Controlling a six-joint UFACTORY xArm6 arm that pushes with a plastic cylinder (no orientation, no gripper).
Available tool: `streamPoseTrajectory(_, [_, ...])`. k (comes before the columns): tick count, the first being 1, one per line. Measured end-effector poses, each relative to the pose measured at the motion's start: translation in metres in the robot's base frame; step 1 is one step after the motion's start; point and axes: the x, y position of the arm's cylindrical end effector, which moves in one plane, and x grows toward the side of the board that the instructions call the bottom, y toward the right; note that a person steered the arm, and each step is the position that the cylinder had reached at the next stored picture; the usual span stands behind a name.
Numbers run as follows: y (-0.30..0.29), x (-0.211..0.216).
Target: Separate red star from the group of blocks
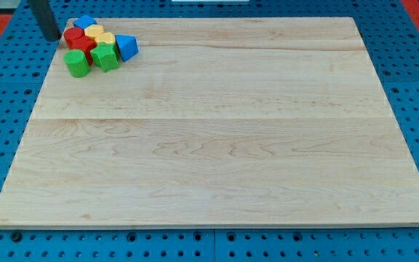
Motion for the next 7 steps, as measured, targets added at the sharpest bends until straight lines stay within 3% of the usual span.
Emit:
streamPoseTrajectory(1, [0.019, -0.002])
streamPoseTrajectory(4, [0.050, 0.072])
streamPoseTrajectory(7, [0.157, 0.149])
